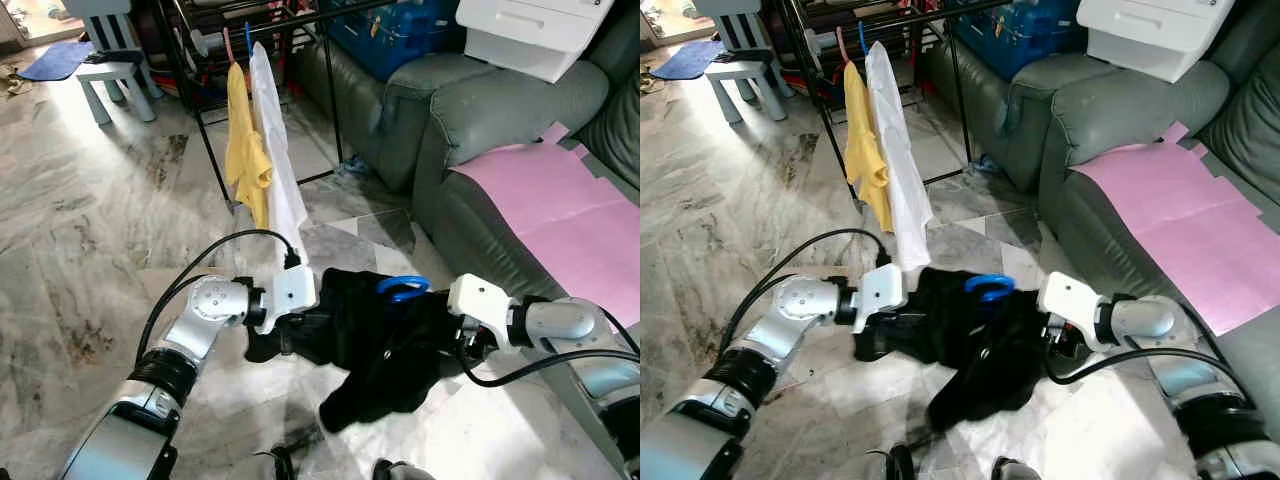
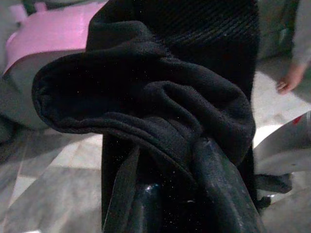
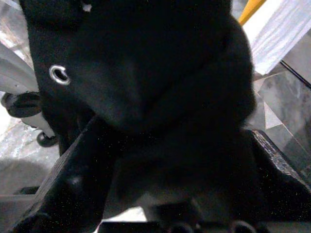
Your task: Hang hanger
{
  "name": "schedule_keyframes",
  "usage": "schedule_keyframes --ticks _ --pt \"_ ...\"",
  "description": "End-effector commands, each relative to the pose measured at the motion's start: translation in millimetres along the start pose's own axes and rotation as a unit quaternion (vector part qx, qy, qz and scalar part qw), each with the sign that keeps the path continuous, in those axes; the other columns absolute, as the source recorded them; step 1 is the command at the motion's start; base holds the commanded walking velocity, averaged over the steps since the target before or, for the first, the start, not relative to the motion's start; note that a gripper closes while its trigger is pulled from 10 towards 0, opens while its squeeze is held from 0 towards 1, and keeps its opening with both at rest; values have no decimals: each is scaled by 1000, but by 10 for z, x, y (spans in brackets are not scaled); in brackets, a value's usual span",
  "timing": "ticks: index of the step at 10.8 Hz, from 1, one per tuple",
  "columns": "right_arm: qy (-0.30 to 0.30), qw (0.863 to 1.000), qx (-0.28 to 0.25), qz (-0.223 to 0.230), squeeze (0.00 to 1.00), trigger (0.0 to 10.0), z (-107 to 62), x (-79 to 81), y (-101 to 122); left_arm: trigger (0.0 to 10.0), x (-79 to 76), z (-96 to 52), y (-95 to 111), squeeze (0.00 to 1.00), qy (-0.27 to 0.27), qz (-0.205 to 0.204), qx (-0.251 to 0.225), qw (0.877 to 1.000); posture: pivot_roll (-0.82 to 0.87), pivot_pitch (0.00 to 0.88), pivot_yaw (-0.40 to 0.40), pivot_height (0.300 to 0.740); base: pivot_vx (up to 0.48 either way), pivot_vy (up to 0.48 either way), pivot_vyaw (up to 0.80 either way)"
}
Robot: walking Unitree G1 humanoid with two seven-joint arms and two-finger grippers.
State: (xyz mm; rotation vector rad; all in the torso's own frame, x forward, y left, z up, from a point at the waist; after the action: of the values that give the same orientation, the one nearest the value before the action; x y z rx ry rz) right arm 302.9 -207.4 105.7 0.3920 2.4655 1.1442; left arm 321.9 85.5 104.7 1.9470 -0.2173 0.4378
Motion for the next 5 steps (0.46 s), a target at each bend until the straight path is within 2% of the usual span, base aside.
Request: schedule_keyframes --ticks 1,5 --pt "10 1000 4 -10 0 0 32 6 5 10000 36 -21 90 0 7 3 -27 1000 -114 129 45 740 0 0 0" --pt "-4 1000 -8 -19 0 0 48 -71 44 10000 24 -42 111 0 5 3 -31 1000 -114 129 43 740 0 0 0"
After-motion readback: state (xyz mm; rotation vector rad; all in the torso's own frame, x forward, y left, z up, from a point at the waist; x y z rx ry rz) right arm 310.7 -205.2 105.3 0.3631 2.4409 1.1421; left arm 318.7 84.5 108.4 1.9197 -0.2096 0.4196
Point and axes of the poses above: a point about 5 cm out from each wrist's last joint towards the gripper, its own z axis pointing out of the wrist towards the gripper, its own y axis along the axis of the wrist's last joint, x = y × z, the point moved 1 cm from there along z, pointing out of the wrist towards the gripper, and after that the axes turned 6 degrees about z, right-handed, at the moved point
